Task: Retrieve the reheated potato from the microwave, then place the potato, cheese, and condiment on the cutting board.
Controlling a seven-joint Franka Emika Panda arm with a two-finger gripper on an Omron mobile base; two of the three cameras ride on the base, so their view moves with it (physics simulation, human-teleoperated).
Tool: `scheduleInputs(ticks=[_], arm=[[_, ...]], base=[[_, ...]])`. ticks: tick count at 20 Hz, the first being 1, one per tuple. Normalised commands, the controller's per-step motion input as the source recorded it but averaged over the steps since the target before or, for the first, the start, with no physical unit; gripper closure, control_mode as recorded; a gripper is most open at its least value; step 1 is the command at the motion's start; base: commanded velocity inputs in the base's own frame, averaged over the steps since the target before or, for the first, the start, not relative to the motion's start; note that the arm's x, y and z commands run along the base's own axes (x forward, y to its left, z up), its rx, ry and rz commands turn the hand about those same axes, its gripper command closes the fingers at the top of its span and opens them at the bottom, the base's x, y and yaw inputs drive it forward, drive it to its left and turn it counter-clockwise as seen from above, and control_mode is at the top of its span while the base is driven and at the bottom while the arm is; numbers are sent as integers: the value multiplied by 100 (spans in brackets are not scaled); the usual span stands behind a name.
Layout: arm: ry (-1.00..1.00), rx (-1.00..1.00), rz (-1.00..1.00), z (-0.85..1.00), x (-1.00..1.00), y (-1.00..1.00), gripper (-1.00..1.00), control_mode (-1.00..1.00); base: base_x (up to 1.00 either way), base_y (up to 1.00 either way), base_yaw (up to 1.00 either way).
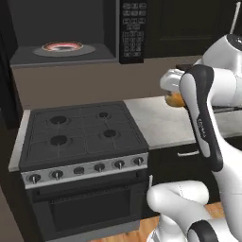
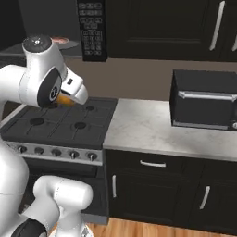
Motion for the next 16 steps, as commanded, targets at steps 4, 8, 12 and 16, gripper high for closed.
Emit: scheduleInputs(ticks=[4, 8, 12, 16], arm=[[0, 0, 0, 0, 0, 0, 100, 100], [0, 0, 0, 0, 0, 0, 100, 100], [0, 0, 0, 0, 0, 0, 100, 100], [0, 0, 0, 0, 0, 0, 100, 100]], base=[[7, -100, -16], [4, -100, -14], [12, -100, -12], [31, -100, -7]])
